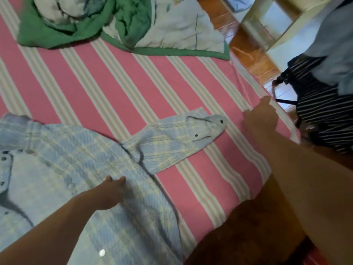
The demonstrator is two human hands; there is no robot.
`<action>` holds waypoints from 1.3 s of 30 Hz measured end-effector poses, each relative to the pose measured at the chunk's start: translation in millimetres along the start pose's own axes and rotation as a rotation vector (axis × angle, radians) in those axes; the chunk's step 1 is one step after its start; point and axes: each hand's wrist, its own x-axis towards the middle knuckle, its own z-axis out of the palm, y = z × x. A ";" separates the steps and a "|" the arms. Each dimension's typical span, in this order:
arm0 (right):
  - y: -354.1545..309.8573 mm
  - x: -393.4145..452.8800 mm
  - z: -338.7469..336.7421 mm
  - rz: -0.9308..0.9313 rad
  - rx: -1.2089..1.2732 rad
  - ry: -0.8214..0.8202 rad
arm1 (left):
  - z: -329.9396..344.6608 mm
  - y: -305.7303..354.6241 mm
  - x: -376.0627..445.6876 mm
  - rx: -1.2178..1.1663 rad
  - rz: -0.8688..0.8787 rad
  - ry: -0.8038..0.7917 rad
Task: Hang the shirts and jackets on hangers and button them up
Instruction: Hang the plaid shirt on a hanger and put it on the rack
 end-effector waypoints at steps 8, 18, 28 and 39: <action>-153.5 -102.4 13.9 -0.463 0.508 -0.106 | 27.5 0.7 -49.3 -1.180 -0.271 0.553; -210.9 -309.5 136.2 -0.876 0.192 -0.691 | 209.8 -68.9 -154.5 -1.490 -1.211 1.259; -276.1 -404.6 190.6 -1.115 -0.372 -0.564 | 235.1 -133.4 -140.6 -1.390 -1.040 1.266; -266.7 -331.5 147.3 -1.124 -0.353 -0.008 | 193.6 -209.8 -92.1 -1.195 -1.101 0.630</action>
